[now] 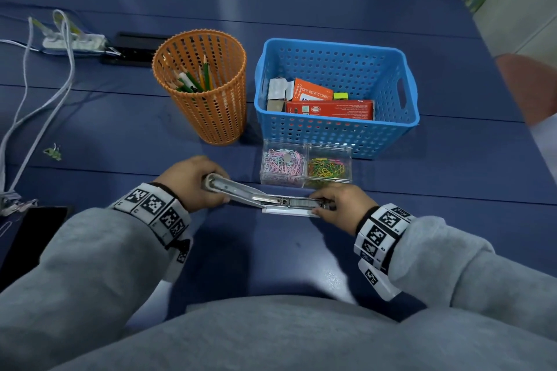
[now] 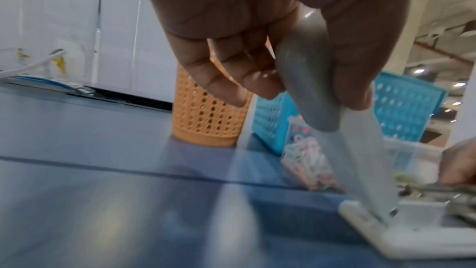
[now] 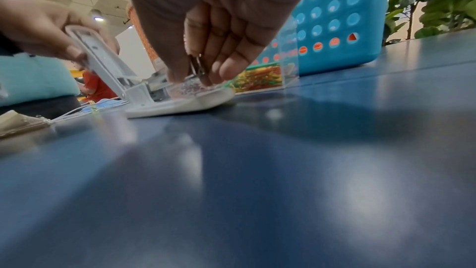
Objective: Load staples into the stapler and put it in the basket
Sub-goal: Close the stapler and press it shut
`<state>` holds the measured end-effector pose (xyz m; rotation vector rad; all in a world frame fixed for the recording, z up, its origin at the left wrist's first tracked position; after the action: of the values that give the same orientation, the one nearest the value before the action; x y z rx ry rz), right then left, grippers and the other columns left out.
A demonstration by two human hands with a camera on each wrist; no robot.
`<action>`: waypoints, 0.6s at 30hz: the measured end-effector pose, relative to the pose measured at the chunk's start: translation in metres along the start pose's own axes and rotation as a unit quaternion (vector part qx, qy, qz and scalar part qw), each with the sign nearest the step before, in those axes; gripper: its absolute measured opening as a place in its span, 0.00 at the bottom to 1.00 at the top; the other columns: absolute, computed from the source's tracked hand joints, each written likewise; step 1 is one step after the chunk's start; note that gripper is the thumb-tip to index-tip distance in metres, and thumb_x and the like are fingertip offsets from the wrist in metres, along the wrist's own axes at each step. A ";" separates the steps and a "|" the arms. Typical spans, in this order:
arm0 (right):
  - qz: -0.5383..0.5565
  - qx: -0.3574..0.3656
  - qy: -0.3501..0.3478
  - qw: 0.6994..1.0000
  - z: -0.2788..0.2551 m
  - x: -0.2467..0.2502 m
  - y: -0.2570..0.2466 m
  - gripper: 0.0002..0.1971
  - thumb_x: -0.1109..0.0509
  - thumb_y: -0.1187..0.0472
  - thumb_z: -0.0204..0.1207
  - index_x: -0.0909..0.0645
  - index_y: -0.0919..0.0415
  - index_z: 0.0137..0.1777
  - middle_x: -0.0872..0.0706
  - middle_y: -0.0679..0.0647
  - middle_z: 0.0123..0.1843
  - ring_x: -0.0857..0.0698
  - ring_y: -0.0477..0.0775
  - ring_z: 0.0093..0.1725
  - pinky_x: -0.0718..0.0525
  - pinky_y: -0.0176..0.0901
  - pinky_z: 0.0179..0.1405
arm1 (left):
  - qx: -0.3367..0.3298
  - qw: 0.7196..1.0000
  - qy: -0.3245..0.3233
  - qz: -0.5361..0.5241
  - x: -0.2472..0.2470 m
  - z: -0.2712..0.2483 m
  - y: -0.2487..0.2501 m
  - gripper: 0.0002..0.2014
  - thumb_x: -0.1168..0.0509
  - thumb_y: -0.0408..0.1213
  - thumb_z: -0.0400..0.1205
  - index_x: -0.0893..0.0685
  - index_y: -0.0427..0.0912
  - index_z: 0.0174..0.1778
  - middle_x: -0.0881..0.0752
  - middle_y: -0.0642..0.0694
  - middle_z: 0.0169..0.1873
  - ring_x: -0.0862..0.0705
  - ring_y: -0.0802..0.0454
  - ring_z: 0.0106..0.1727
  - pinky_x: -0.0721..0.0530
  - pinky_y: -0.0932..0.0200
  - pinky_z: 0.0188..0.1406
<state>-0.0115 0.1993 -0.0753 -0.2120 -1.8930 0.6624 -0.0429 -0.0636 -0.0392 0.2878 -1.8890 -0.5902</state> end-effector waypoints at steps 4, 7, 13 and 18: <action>-0.007 -0.016 -0.003 1.000 0.000 0.001 0.001 0.16 0.29 0.57 0.72 0.19 0.58 0.59 0.12 0.61 0.52 0.17 0.59 0.51 0.21 0.43 0.52 | -0.053 0.998 0.018 -0.031 0.006 0.001 0.035 0.13 0.22 0.37 0.62 0.15 0.46 0.40 0.19 0.49 0.39 0.19 0.49 0.45 0.23 0.56 0.47; -0.007 -0.042 0.004 0.999 -0.002 0.002 0.005 0.16 0.29 0.55 0.72 0.19 0.58 0.59 0.12 0.60 0.53 0.16 0.58 0.50 0.22 0.40 0.50 | -0.055 0.995 -0.011 -0.087 -0.004 0.009 0.049 0.14 0.23 0.36 0.63 0.18 0.50 0.40 0.17 0.45 0.41 0.17 0.44 0.47 0.17 0.48 0.53; 0.018 -0.084 0.005 0.996 -0.001 0.003 0.005 0.15 0.28 0.57 0.72 0.19 0.62 0.56 0.12 0.61 0.51 0.17 0.57 0.47 0.19 0.43 0.48 | -0.060 0.985 -0.102 -0.129 -0.042 0.021 0.077 0.20 0.24 0.33 0.66 0.17 0.47 0.54 0.16 0.46 0.45 0.17 0.47 0.51 0.17 0.48 0.61; 0.064 -0.094 0.024 0.993 -0.005 0.002 0.010 0.12 0.26 0.60 0.68 0.18 0.60 0.51 0.12 0.60 0.50 0.16 0.59 0.49 0.23 0.42 0.47 | -0.110 0.983 -0.141 -0.038 -0.062 0.027 0.093 0.20 0.29 0.37 0.71 0.20 0.51 0.59 0.16 0.46 0.59 0.20 0.49 0.59 0.24 0.55 0.63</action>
<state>-0.0096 0.2102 -0.0780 -0.4702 -1.9071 0.5591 -0.0371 0.0510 -0.0473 0.1383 -2.0661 -0.9243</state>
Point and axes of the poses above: each hand's wrist, its own z-axis towards the middle knuckle, its own x-axis out of the back of the hand, y = z × x, the point moved 4 cm from there along z, towards the middle knuckle
